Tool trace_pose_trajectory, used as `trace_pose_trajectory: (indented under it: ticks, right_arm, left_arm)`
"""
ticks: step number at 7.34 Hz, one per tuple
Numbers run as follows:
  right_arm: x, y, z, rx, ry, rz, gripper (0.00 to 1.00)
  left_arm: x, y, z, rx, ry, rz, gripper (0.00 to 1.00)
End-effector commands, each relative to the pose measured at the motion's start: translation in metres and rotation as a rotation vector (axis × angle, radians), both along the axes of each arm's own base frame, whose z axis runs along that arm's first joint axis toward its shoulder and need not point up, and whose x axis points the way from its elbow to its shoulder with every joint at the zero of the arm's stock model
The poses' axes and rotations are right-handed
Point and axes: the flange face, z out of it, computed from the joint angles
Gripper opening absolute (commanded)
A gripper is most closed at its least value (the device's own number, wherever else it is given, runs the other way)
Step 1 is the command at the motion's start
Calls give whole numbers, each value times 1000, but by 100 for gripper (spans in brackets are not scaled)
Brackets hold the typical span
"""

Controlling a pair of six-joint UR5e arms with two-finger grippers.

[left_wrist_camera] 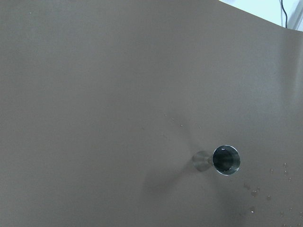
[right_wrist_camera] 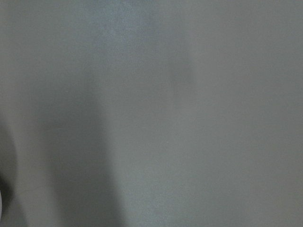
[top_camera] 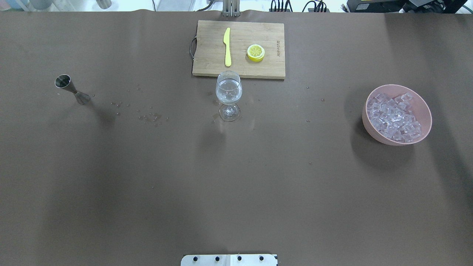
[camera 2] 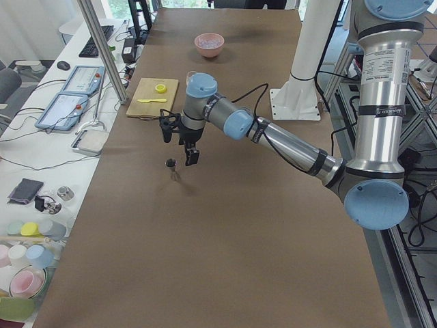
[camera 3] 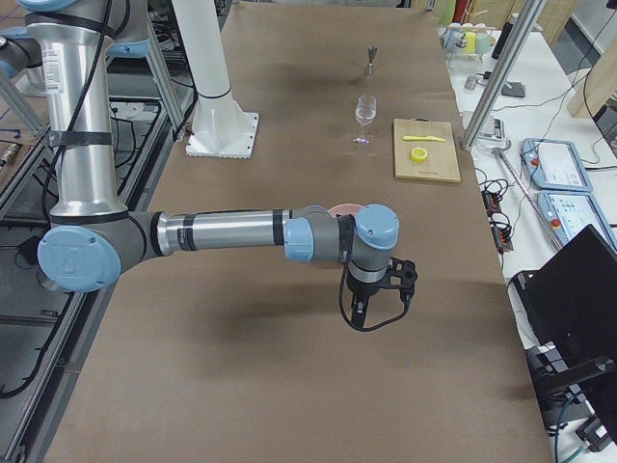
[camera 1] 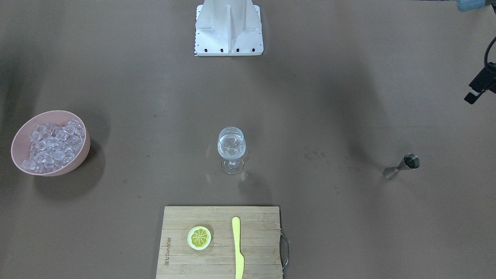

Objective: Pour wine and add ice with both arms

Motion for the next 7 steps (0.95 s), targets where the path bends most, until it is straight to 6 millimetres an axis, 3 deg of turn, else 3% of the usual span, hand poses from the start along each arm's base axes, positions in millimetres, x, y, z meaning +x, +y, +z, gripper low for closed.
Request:
trace_pose_trajectory:
  ticks: [1, 2, 3, 4, 7]
  right_arm:
    - [-1, 0, -1, 1, -4, -1, 100]
    - [-1, 0, -2, 1, -4, -1, 100]
    - [-2, -1, -3, 3, -4, -2, 100]
    - [-2, -1, -3, 3, -4, -2, 100]
    - [-2, -1, 0, -4, -4, -2, 100]
  left_arm:
    - [34, 10, -25, 42, -53, -48, 98]
    - [67, 19, -36, 49, -86, -112, 98]
    - [112, 32, -42, 63, -128, -183, 98]
    - [151, 41, -38, 86, -175, -230, 98]
    - [209, 27, -24, 173, -292, -345, 98]
